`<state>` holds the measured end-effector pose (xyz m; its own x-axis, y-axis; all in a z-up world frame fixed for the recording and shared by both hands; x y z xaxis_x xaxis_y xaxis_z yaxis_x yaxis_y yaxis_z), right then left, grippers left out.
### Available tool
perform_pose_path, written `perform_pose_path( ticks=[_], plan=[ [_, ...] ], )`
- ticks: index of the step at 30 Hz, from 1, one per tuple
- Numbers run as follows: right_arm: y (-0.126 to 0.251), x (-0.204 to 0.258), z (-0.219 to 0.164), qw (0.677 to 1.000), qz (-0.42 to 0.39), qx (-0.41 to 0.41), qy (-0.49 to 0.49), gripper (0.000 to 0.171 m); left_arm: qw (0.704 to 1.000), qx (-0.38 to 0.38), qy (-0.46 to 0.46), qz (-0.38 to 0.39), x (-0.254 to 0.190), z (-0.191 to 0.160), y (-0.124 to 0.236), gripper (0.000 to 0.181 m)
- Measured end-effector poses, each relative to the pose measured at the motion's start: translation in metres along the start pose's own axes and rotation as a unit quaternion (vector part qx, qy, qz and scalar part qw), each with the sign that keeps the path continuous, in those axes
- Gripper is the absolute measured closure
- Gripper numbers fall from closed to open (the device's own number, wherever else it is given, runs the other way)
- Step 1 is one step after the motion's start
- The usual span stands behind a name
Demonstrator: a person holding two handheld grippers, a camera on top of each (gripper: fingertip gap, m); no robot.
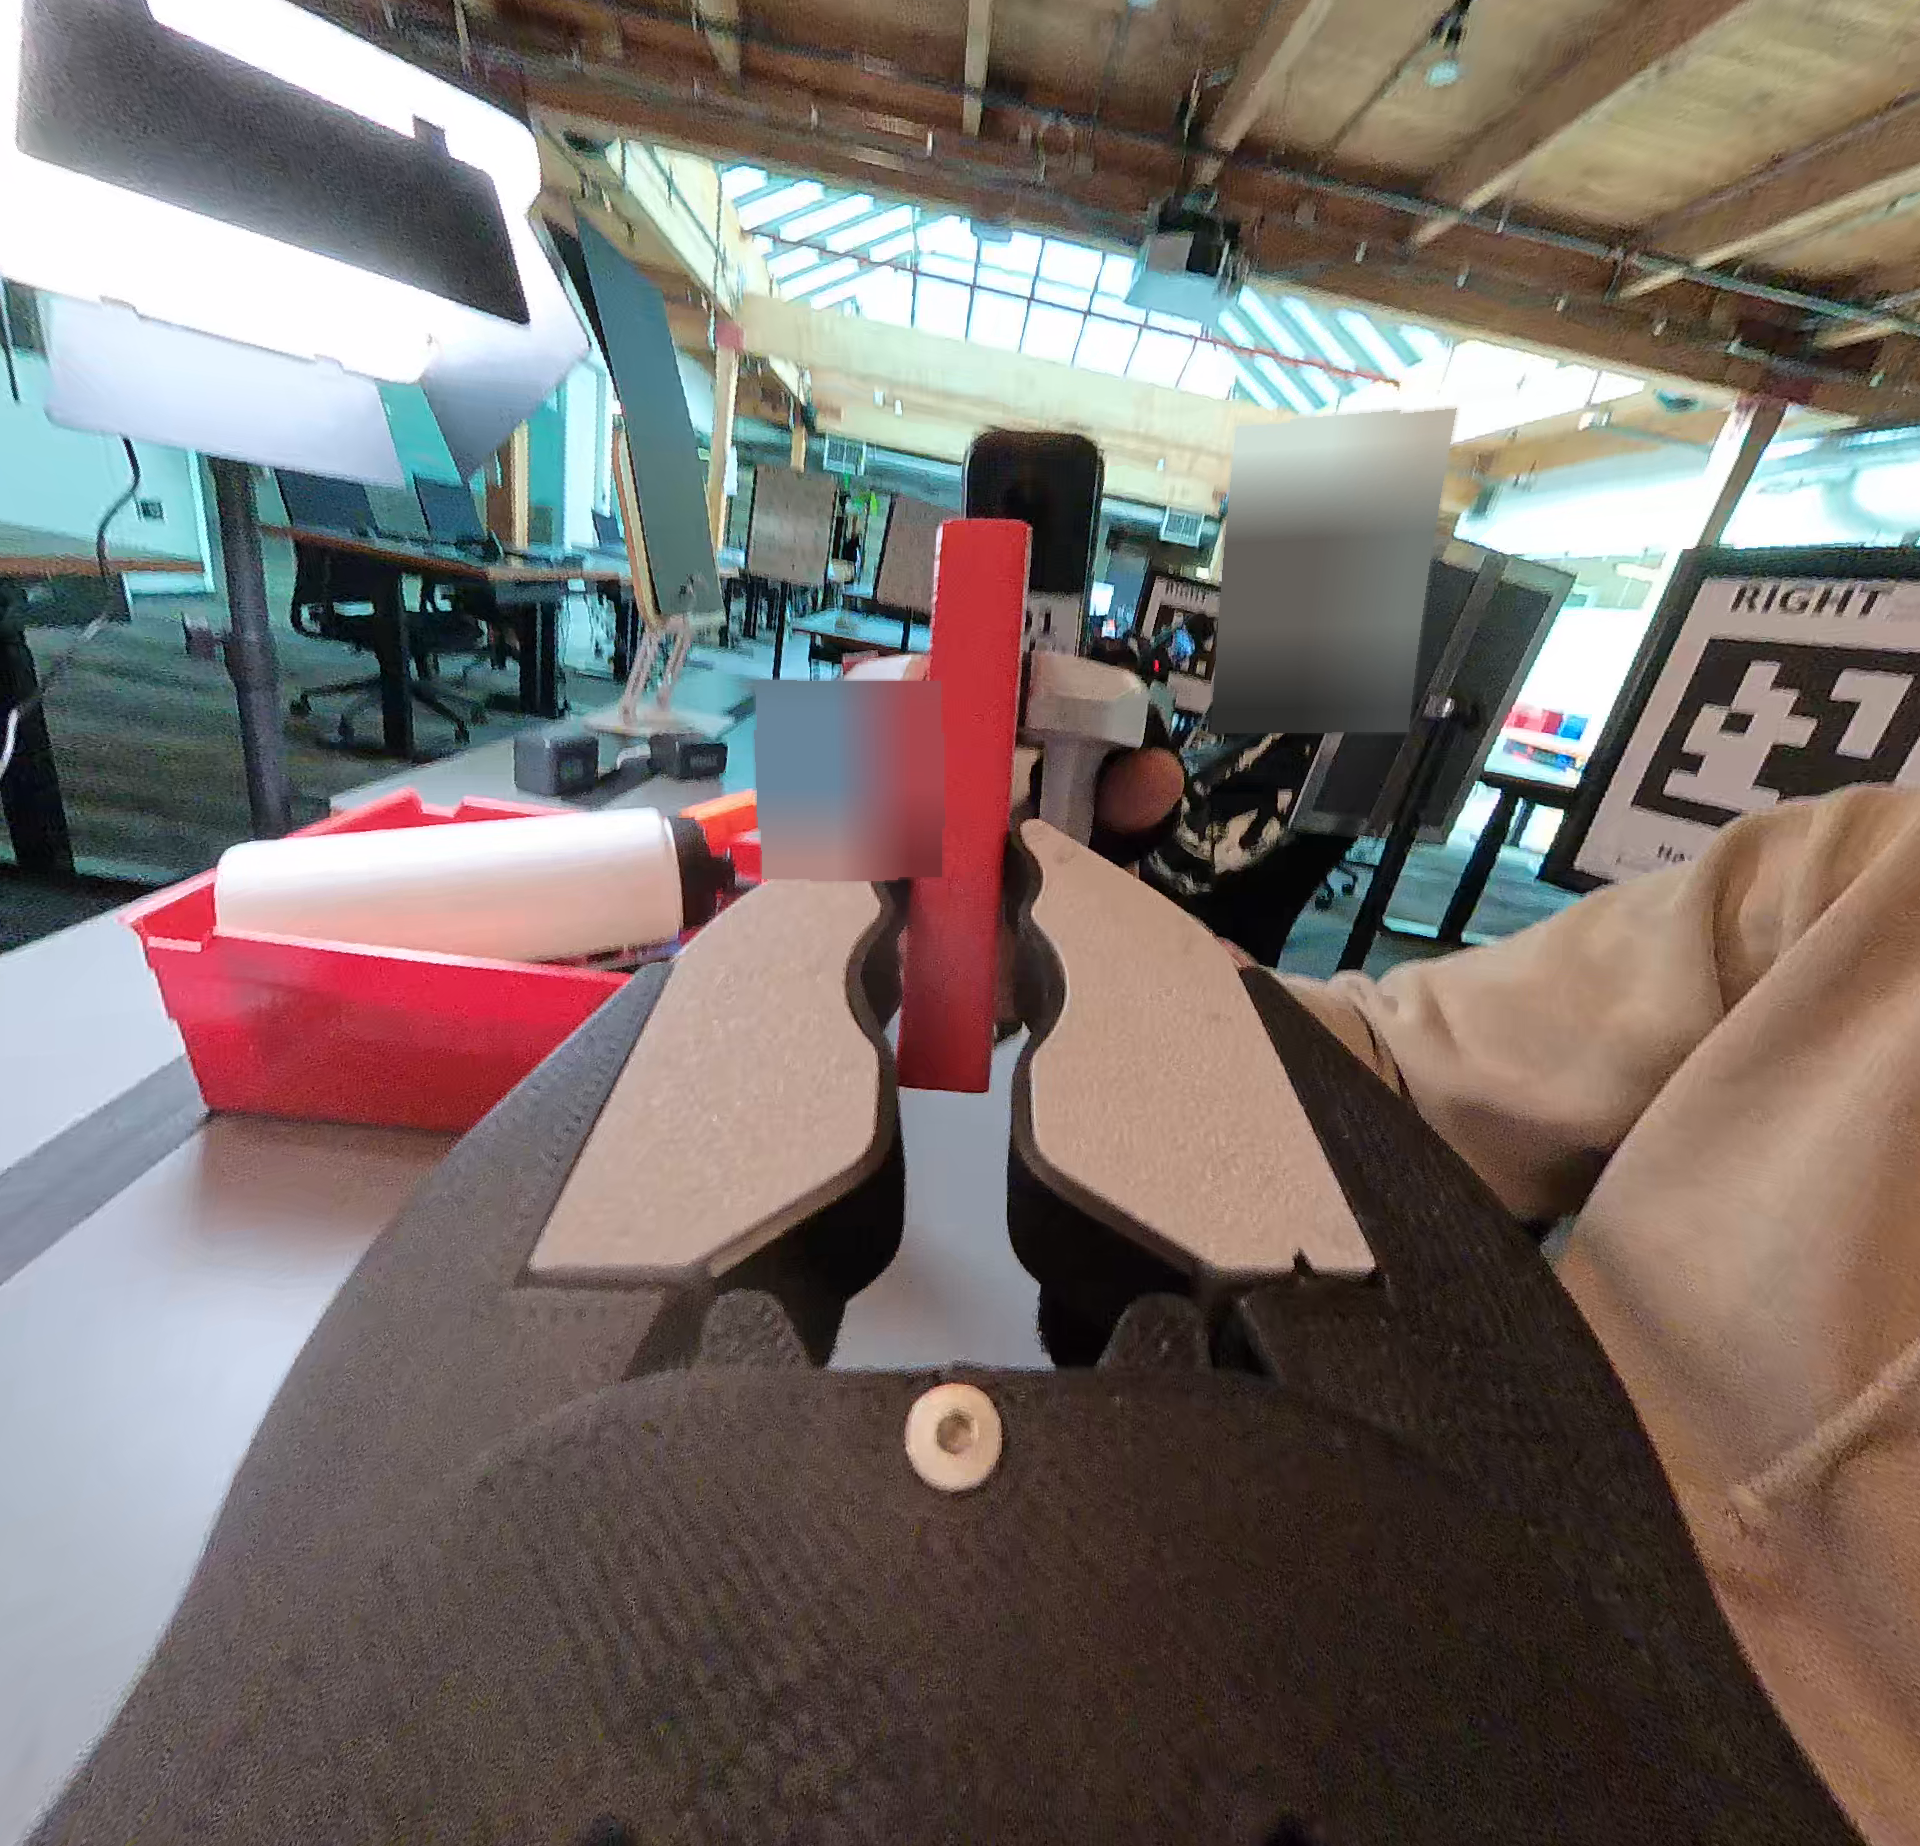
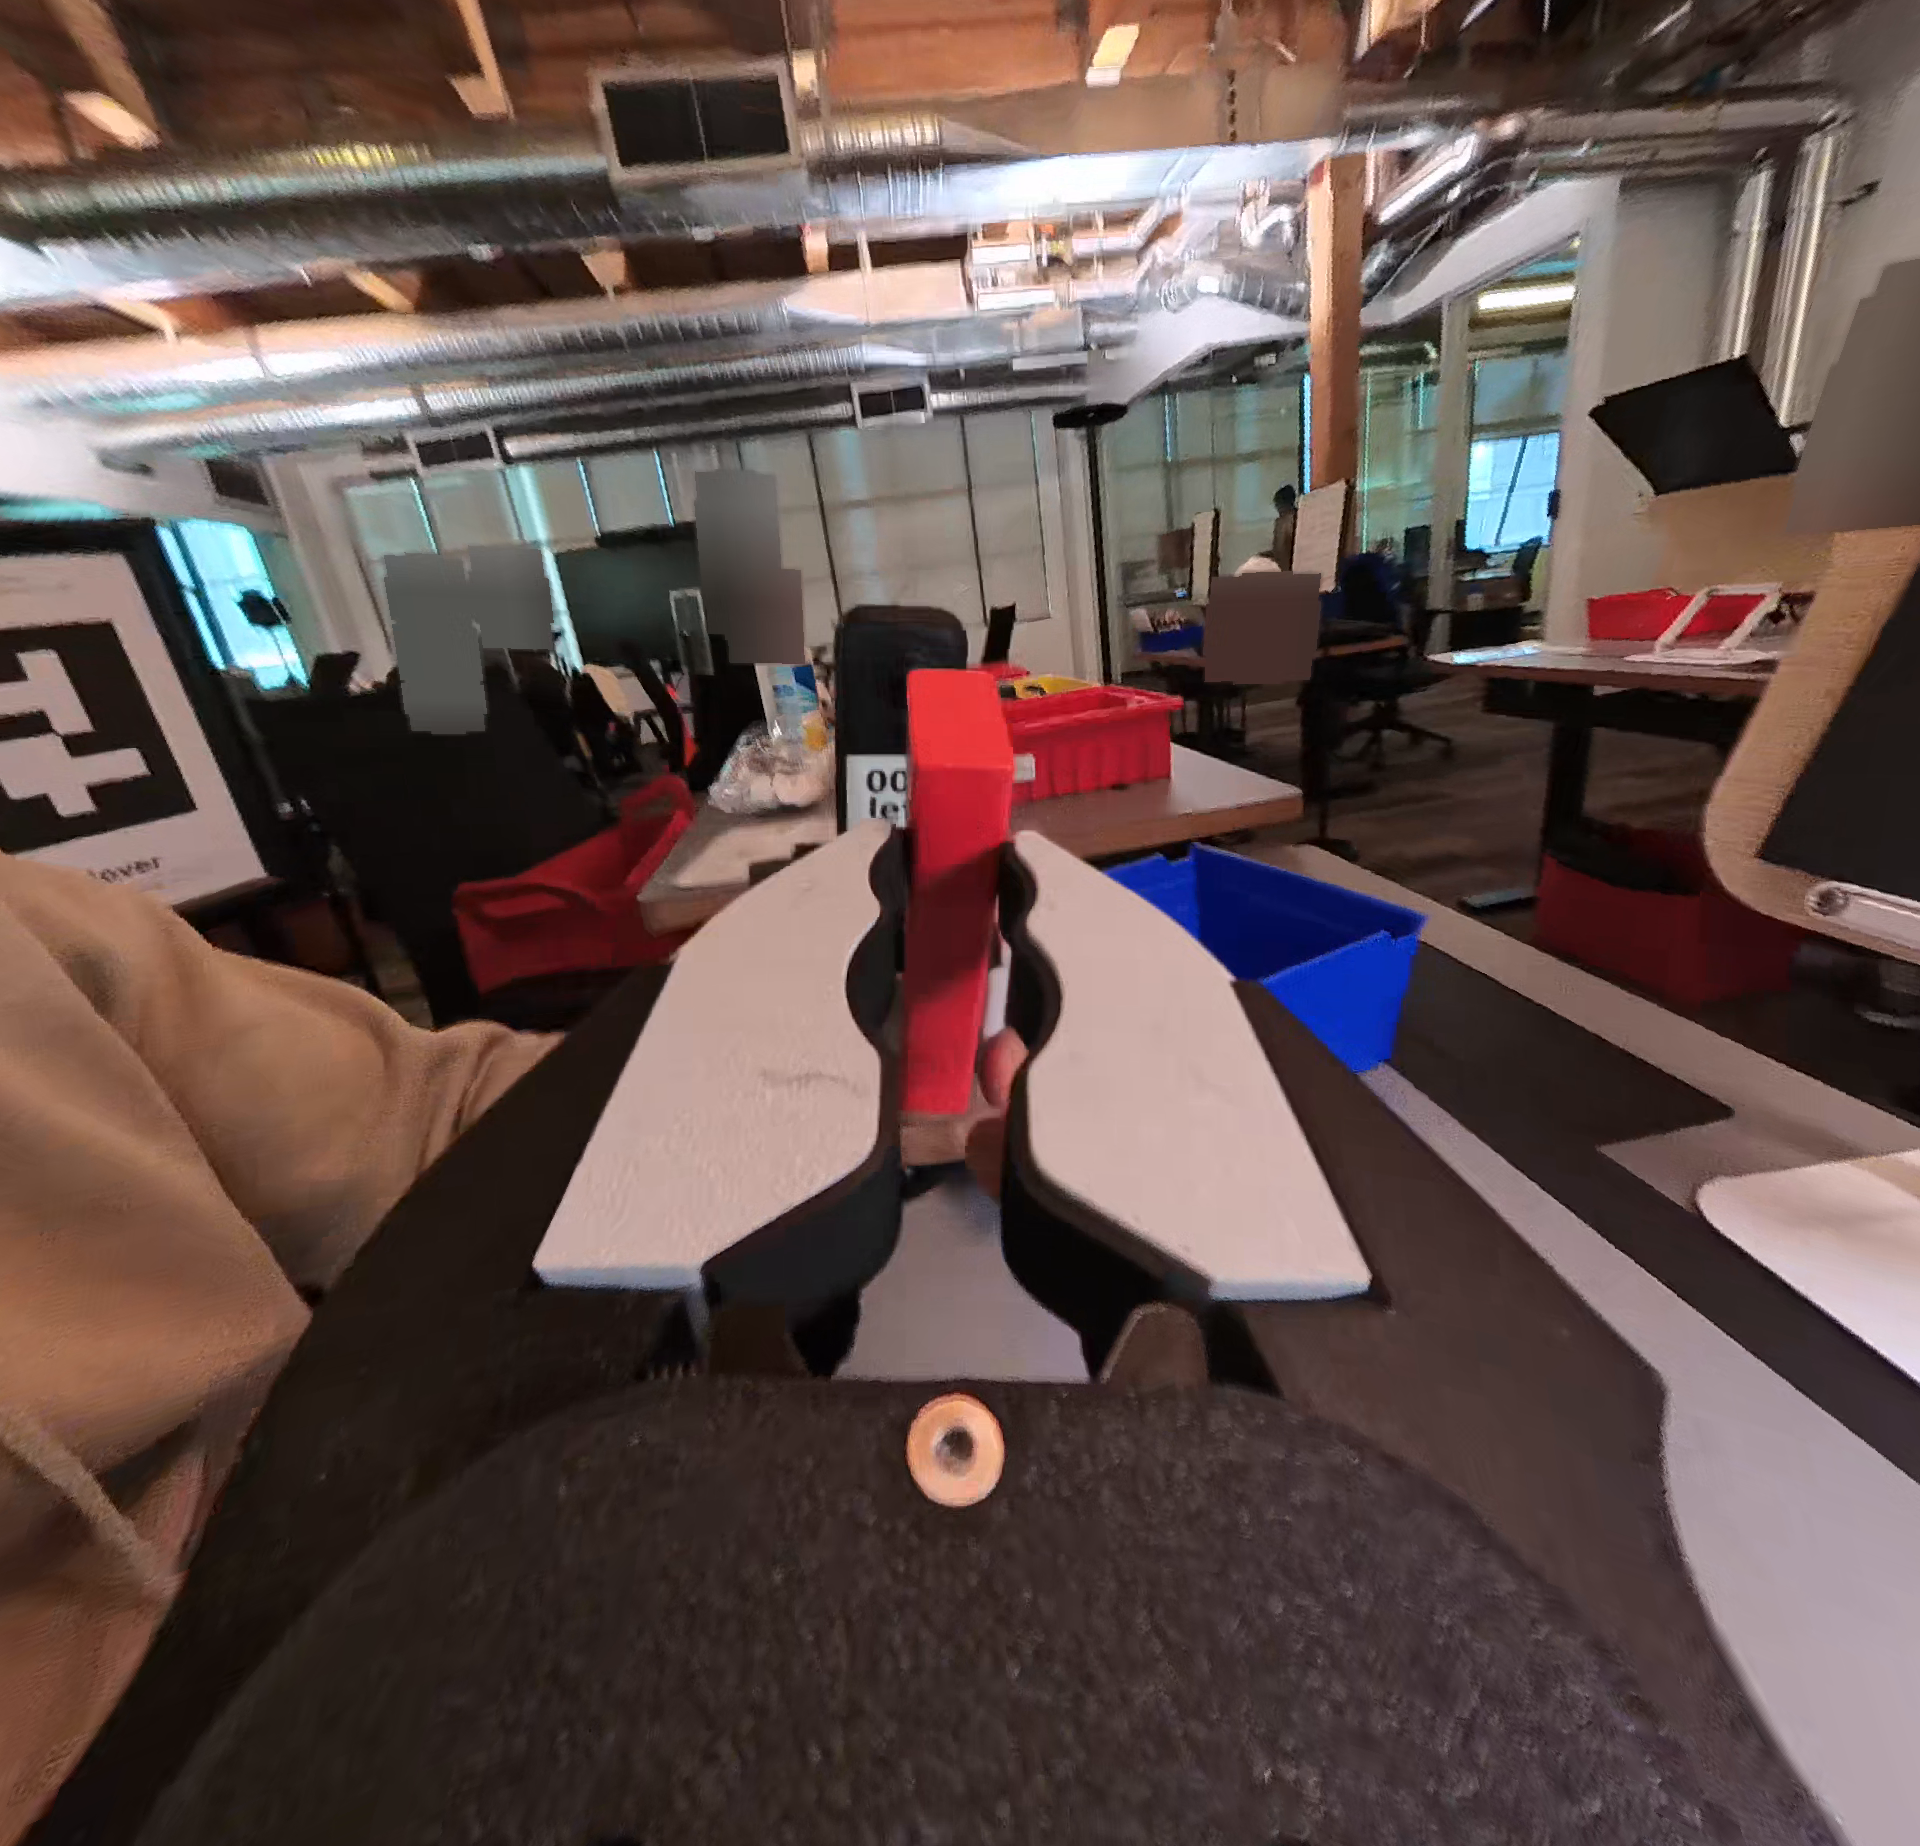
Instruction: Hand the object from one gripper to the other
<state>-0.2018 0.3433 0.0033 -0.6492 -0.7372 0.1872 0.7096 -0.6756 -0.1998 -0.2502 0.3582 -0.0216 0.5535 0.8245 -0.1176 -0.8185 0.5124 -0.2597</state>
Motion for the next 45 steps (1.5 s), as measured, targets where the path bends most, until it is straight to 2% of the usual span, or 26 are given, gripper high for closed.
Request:
perform_pose_path(
  ticks=[2,6,8,11,13,15,17,19,23,25,27,28,32,34,37,40,43,45],
  plan=[
    [0.001,-0.001,-0.004,0.999,-0.001,0.045,0.024,0.155,0.999,0.039,0.009,-0.001,0.001,-0.008,0.003,0.162],
    [0.014,-0.002,0.007,0.997,0.001,0.076,0.015,0.156,0.993,0.115,0.013,-0.025,-0.007,-0.025,0.003,0.154],
    [0.018,-0.004,0.013,0.998,-0.006,0.066,0.015,0.156,0.992,0.116,0.024,-0.031,-0.008,-0.028,-0.001,0.153],
    [0.015,0.000,0.009,0.997,0.008,0.081,-0.011,0.156,0.993,0.114,0.026,-0.025,-0.007,-0.032,-0.007,0.164],
    [0.012,0.003,0.006,0.997,0.012,0.080,-0.009,0.155,0.993,0.114,0.032,-0.027,-0.007,-0.033,-0.008,0.164],
    [0.011,0.001,0.012,0.999,-0.001,0.049,-0.011,0.154,0.996,0.072,0.038,-0.028,-0.006,-0.023,-0.006,0.164],
    [0.013,-0.003,0.017,1.000,-0.009,0.019,-0.010,0.130,0.999,0.020,0.044,-0.024,-0.004,-0.010,0.000,0.164],
    [0.015,-0.007,0.011,0.999,0.000,0.036,-0.001,0.127,0.999,0.002,0.041,-0.015,-0.002,-0.003,0.006,0.164],
    [-0.001,0.005,-0.011,0.998,0.020,0.059,-0.002,0.136,0.999,0.016,0.037,-0.018,-0.004,-0.009,0.001,0.165],
    [-0.008,0.008,-0.021,0.998,0.013,0.066,0.016,0.155,0.999,0.022,0.027,-0.012,-0.004,-0.011,-0.001,0.165],
    [-0.007,0.008,-0.022,0.997,0.020,0.078,0.014,0.155,0.999,0.031,0.017,-0.013,-0.006,-0.011,0.000,0.161],
    [-0.005,0.007,-0.020,0.997,0.019,0.079,0.021,0.155,0.999,0.032,0.017,-0.017,-0.008,-0.008,0.002,0.152],
    [0.004,0.004,-0.014,0.995,0.027,0.088,0.026,0.155,1.000,0.015,0.011,-0.020,-0.015,0.013,0.016,0.148],
    [0.001,0.007,-0.023,0.993,0.027,0.103,0.046,0.155,1.000,0.024,0.006,-0.018,-0.019,0.013,0.012,0.150],
    [-0.009,0.018,-0.039,0.990,0.044,0.124,0.055,0.155,0.997,0.072,-0.002,-0.001,-0.017,0.001,0.004,0.165],
    [-0.010,0.018,-0.045,0.988,0.049,0.136,0.063,0.155,0.994,0.105,-0.010,0.009,-0.016,-0.001,0.006,0.165],
    [0.001,0.007,-0.032,0.988,0.027,0.124,0.090,0.136,0.993,0.117,-0.012,0.018,-0.015,0.002,0.013,0.164],
    [0.009,0.005,-0.015,0.992,0.021,0.095,0.079,0.136,0.992,0.129,-0.010,0.016,-0.015,-0.002,0.014,0.164]
  ],
)
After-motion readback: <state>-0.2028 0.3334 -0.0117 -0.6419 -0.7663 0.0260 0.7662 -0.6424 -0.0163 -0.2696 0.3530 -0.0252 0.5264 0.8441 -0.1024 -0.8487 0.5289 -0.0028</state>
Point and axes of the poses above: each gripper's, where its closed fingertips meet, y back along the fingers, z out of its top, x = y × z across the jaws, the point moved 3 cm from there along y, back along the fingers, and after that the axes turned 15 degrees about -z, right-handed, at the moved point
